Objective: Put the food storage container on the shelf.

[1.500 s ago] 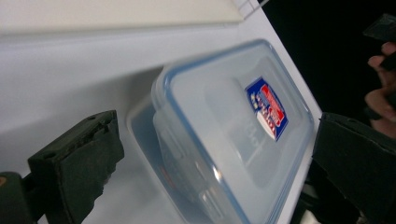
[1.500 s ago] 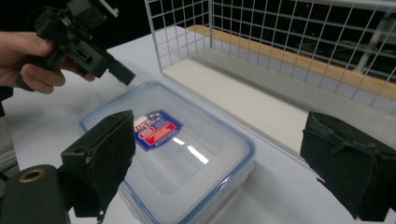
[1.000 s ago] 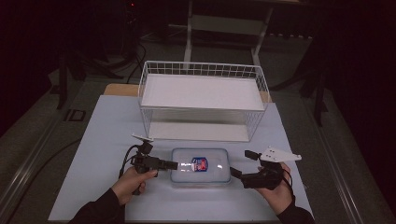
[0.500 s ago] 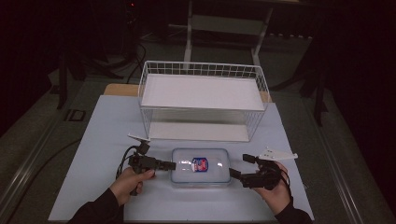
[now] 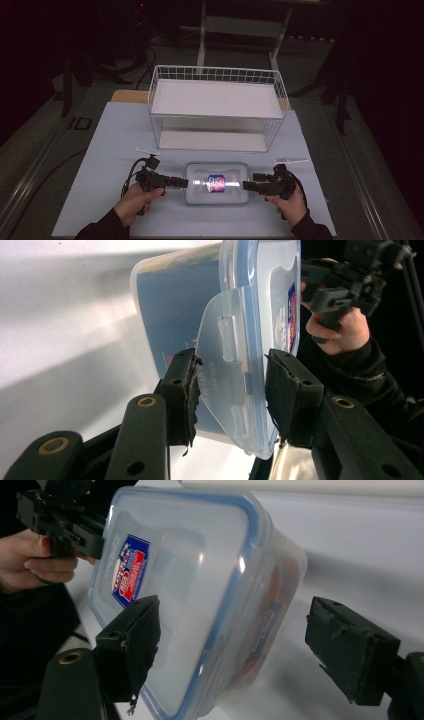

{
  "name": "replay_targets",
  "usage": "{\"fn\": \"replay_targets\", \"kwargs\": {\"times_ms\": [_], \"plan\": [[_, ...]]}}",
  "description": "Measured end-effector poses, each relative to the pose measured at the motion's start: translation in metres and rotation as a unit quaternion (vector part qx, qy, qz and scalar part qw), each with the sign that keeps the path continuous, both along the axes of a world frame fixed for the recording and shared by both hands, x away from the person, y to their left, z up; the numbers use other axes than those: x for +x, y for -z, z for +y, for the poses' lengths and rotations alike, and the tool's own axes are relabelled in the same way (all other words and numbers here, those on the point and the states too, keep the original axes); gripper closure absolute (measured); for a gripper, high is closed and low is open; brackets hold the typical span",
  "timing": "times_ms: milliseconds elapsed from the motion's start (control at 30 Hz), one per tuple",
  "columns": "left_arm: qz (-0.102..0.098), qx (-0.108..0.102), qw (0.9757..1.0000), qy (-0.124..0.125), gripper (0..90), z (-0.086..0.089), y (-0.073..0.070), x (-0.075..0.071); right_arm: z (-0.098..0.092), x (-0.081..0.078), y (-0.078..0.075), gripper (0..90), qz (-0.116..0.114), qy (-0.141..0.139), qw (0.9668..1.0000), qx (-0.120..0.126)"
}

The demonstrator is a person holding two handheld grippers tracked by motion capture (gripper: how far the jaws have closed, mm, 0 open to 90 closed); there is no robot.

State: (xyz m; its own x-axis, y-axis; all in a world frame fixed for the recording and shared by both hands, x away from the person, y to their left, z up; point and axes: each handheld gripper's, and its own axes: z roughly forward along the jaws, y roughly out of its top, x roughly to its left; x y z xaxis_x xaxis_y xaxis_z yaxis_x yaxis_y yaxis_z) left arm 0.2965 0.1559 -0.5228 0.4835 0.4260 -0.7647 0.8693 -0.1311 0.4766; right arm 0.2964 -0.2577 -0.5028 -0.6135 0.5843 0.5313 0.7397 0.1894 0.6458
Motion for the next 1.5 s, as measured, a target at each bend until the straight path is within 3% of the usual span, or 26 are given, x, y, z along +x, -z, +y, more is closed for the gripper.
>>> {"fn": "replay_targets", "kwargs": {"times_ms": [100, 200, 267, 300, 400, 500, 700, 1000, 1167, 1267, 1300, 1500], "plan": [[-0.006, 0.002, 1.0, 0.004, 57.9, 0.0, -0.001, -0.002, 0.0, 0.003, 0.006, 31.4, 0.035, -0.009, 0.9992, 0.017], [-0.01, 0.004, 0.9999, 0.005, 58.0, 0.0, -0.002, -0.003, 0.0, 0.003, 0.007, 34.6, 0.04, -0.011, 0.9989, 0.02], [-0.009, 0.005, 0.9999, 0.005, 58.1, -0.001, -0.002, -0.003, -0.001, 0.003, 0.006, 39.8, 0.045, -0.011, 0.9986, 0.025], [-0.009, 0.005, 0.9999, 0.004, 58.1, 0.0, -0.002, -0.003, -0.001, 0.002, 0.005, 46.7, 0.046, -0.019, 0.9982, 0.033], [-0.012, 0.004, 0.9999, 0.003, 58.2, 0.0, -0.002, -0.004, -0.002, 0.0, 0.004, 49.0, 0.04, -0.027, 0.9984, 0.028], [-0.012, 0.003, 0.9999, 0.0, 58.2, 0.0, -0.002, -0.005, -0.002, -0.001, 0.005, 49.7, 0.063, -0.012, 0.9973, 0.036], [-0.018, 0.014, 0.9997, -0.004, 58.3, -0.003, -0.006, -0.01, 0.0, -0.006, 0.001, 51.2, 0.068, 0.007, 0.9971, 0.033], [-0.039, 0.019, 0.999, -0.014, 58.0, -0.004, -0.015, -0.013, 0.0, -0.008, -0.008, 51.9, 0.054, 0.014, 0.9979, 0.034], [-0.065, 0.014, 0.9976, -0.022, 58.0, -0.002, -0.034, -0.01, 0.001, -0.006, -0.023, 51.9, 0.035, 0.016, 0.9985, 0.039], [-0.068, 0.012, 0.9973, -0.025, 58.0, -0.002, -0.037, -0.009, 0.001, -0.005, -0.026, 51.9, 0.03, 0.016, 0.9987, 0.039], [-0.08, 0.01, 0.9964, -0.027, 58.0, -0.001, -0.049, -0.008, 0.002, -0.004, -0.036, 51.9, 0.018, 0.018, 0.9987, 0.044], [-0.096, 0.003, 0.9948, -0.033, 58.2, 0.002, -0.068, -0.004, 0.003, -0.002, -0.054, 52.0, 0.002, 0.018, 0.9986, 0.05]]}}
